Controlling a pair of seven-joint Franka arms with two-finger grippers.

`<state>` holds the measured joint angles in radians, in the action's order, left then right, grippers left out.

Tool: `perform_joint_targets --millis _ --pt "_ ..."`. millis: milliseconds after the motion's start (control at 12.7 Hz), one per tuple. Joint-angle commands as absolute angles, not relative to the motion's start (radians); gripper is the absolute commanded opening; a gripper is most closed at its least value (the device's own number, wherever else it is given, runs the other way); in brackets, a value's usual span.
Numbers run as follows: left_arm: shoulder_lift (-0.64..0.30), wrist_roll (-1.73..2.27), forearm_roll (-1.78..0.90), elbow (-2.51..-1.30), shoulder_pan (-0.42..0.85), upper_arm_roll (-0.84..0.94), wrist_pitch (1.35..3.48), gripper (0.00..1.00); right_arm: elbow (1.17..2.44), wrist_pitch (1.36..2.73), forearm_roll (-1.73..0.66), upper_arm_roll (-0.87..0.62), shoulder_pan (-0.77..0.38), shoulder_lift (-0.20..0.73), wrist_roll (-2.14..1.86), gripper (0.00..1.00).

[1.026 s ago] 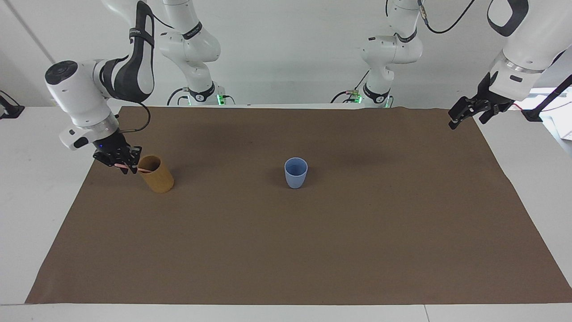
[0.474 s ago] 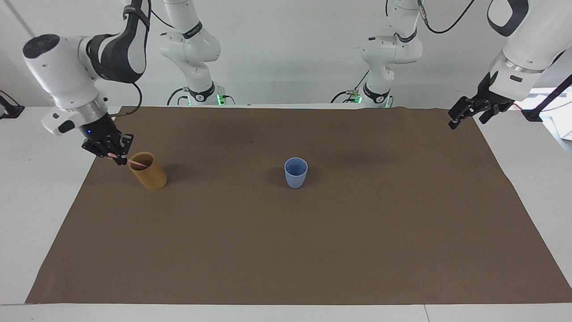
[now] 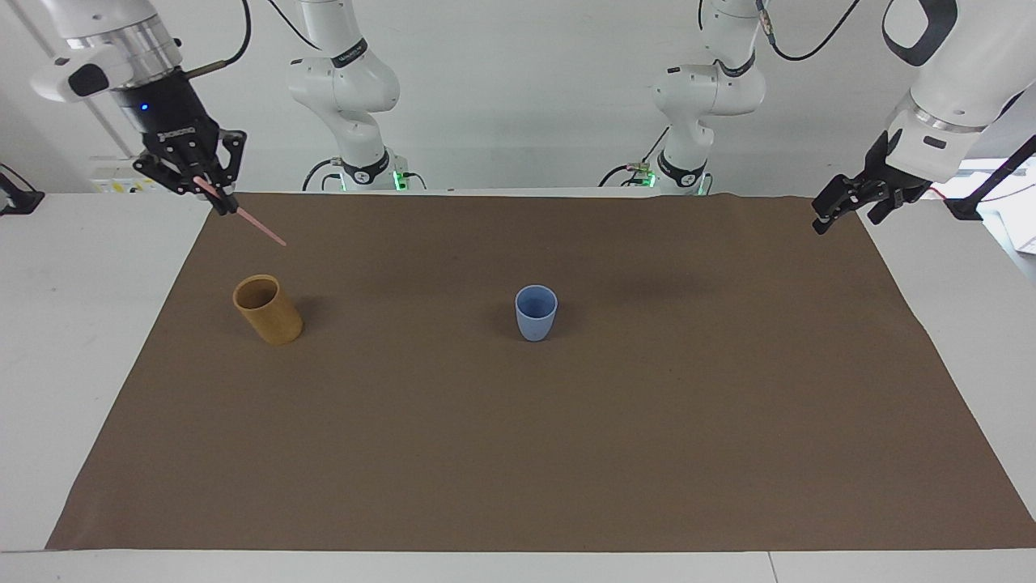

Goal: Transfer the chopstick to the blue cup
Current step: 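Lift the pink chopstick out of the tan cup with the right gripper, then carry the chopstick with the right gripper over the blue cup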

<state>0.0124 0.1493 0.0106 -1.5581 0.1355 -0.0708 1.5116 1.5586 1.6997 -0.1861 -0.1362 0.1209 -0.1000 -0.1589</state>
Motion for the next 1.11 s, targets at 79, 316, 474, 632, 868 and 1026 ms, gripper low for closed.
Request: perform_joint_targets --millis 79,316,474,632,868,1026 --pt "0.038 0.146 0.005 -1.585 0.13 -0.071 1.506 1.0 1.575 1.868 -0.14 -0.196 -0.099 -0.034 0.228 0.0" --pt "0.038 0.144 0.005 -1.585 0.13 -0.071 1.506 1.0 1.574 2.026 0.028 -0.196 -0.326 0.107 0.505 0.0" --pt "0.038 0.146 0.005 -1.585 0.13 -0.071 1.506 1.0 1.574 2.117 0.15 -0.196 -0.417 0.194 0.632 0.0" --pt "0.038 0.144 0.005 -1.585 0.13 -0.071 1.506 1.0 1.575 2.16 0.173 -0.196 -0.436 0.231 0.663 0.0" --pt "0.038 0.144 0.005 -1.585 0.13 -0.071 1.506 1.0 1.606 2.169 0.173 -0.198 -0.436 0.229 0.66 0.0" --pt "0.038 0.144 0.005 -1.585 0.13 -0.071 1.506 1.0 1.62 2.146 0.173 -0.199 -0.439 0.221 0.661 0.0"
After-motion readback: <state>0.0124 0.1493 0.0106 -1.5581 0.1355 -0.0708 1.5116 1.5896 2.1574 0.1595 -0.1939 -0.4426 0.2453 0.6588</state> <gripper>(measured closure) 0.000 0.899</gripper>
